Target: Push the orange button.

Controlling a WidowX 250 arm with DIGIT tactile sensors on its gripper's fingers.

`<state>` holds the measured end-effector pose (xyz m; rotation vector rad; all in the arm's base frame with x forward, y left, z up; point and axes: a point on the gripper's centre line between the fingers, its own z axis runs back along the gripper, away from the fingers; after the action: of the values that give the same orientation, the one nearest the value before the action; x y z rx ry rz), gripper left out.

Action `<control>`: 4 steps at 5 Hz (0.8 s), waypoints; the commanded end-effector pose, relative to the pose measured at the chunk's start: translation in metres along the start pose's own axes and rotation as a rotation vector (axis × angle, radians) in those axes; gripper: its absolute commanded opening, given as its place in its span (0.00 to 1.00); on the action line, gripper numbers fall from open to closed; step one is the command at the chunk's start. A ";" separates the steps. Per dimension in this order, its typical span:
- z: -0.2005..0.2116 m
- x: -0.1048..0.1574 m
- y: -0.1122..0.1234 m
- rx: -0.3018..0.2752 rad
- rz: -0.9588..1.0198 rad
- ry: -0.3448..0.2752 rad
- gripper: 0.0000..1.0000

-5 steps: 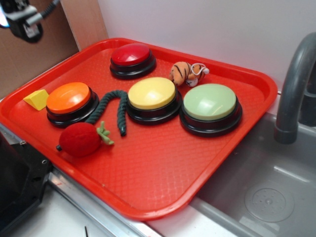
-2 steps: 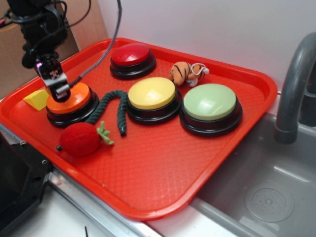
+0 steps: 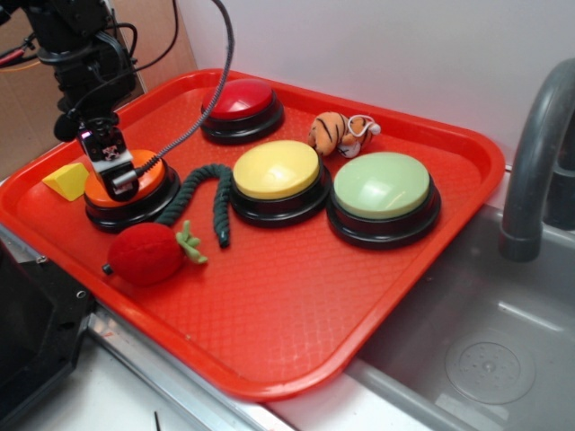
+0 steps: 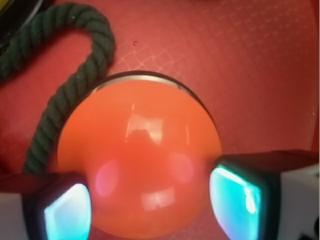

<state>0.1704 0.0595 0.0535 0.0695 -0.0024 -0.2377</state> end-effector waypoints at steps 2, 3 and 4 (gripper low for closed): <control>0.004 0.008 0.001 0.015 -0.012 -0.001 1.00; 0.006 0.007 0.002 0.015 -0.008 -0.001 1.00; 0.014 0.006 0.003 0.012 -0.009 -0.020 1.00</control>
<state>0.1653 0.0564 0.0569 0.0580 0.0212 -0.2497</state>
